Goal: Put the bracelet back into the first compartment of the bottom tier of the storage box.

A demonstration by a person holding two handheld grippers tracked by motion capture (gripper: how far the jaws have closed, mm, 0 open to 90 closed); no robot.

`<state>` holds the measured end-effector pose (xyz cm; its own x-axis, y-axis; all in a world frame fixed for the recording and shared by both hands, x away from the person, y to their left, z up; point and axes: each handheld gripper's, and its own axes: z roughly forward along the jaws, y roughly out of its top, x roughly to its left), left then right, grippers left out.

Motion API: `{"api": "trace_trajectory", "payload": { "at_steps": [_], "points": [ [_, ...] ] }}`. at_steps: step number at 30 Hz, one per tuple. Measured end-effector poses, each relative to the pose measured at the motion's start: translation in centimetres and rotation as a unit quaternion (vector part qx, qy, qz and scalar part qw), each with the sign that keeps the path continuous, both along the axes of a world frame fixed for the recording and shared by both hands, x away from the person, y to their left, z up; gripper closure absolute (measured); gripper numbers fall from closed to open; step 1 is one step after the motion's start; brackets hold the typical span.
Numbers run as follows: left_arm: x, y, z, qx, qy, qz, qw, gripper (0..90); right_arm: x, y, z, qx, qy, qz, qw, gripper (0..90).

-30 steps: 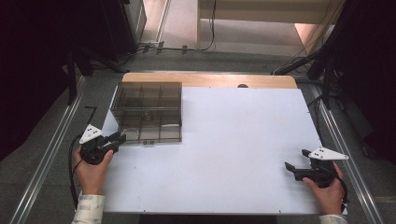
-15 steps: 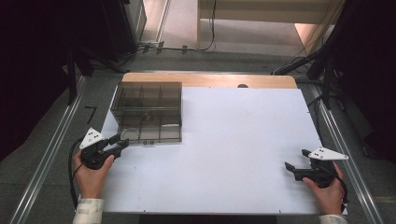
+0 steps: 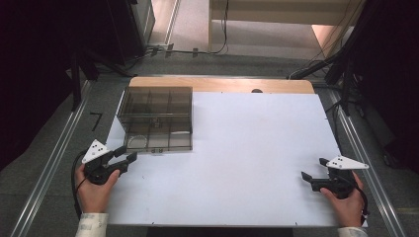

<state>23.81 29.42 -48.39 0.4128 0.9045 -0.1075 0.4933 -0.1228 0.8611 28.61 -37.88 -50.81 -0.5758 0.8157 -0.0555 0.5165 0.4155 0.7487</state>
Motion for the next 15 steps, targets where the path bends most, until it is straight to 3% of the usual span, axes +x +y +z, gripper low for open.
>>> {"api": "trace_trajectory", "payload": {
  "at_steps": [5, 15],
  "points": [
    [-0.4, -0.2, -0.2, -0.001, 0.006, -0.012, 0.9999, 45.1, 0.0, 0.0, 0.0, 0.001, 0.0, 0.001, 1.0, 10.0],
    [-1.1, -0.5, -0.4, 0.006, -0.007, -0.03, 0.9995, 41.1, 0.0, 0.0, 0.0, 0.0, 0.0, 0.0, 1.0, 10.0]
  ]
}}
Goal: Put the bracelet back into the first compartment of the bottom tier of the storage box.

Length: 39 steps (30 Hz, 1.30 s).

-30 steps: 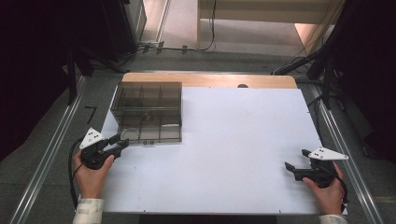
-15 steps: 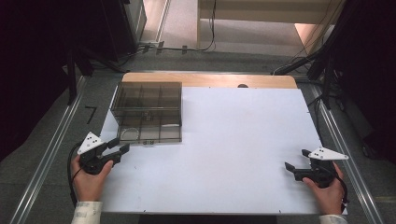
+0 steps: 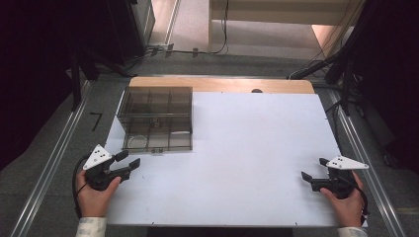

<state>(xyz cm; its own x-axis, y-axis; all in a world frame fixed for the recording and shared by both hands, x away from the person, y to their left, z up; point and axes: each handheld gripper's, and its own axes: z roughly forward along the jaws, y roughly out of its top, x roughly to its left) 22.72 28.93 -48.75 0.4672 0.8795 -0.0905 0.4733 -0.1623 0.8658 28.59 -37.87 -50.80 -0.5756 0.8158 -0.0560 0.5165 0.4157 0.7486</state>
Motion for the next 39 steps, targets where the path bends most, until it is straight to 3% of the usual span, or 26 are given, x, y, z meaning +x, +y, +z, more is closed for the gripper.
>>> {"api": "trace_trajectory", "payload": {
  "at_steps": [11, 39],
  "points": [
    [-0.6, 0.1, -0.2, 0.0, -0.005, -0.011, 0.9999, 34.2, 0.0, 0.0, 0.0, -0.001, 0.0, 0.0, 1.0, 10.0],
    [-2.4, 1.3, -0.5, -0.008, -0.01, -0.036, 0.9993, 27.1, 0.0, 0.1, 0.0, -0.004, 0.0, -0.002, 1.0, 10.0]
  ]
}}
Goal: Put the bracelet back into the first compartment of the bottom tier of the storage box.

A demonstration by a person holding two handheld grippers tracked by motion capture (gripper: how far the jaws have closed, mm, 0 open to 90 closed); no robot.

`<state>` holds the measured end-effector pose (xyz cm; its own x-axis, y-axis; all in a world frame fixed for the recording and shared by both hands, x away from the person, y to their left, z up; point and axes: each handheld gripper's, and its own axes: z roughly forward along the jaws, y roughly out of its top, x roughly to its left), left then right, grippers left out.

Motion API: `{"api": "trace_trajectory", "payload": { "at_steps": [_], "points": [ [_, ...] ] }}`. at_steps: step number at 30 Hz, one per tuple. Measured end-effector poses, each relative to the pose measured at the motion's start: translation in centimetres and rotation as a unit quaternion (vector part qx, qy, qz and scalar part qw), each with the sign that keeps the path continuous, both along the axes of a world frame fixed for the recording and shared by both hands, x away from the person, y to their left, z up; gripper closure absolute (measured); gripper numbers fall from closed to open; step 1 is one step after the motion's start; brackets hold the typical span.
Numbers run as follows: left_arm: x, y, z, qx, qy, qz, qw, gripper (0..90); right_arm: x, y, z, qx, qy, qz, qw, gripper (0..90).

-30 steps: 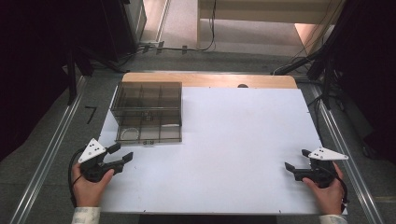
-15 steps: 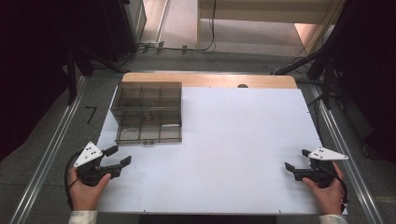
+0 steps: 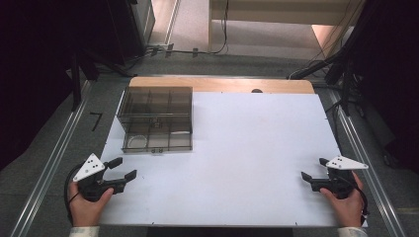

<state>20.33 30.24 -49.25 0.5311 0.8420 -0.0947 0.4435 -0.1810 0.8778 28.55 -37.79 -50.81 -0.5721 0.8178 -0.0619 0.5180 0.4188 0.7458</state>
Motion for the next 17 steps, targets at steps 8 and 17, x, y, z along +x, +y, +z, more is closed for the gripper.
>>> {"api": "trace_trajectory", "payload": {
  "at_steps": [8, 17],
  "points": [
    [-0.33, 0.18, -0.01, -0.006, -0.007, -0.01, 0.9999, 25.9, 0.0, 0.0, 0.0, 0.0, 0.0, 0.0, 1.0, 10.0],
    [-0.34, 0.15, -0.4, -0.013, -0.01, -0.031, 0.9994, 15.9, -0.02, 0.04, -0.01, -0.002, 0.0, 0.002, 1.0, 9.9]
  ]
}}
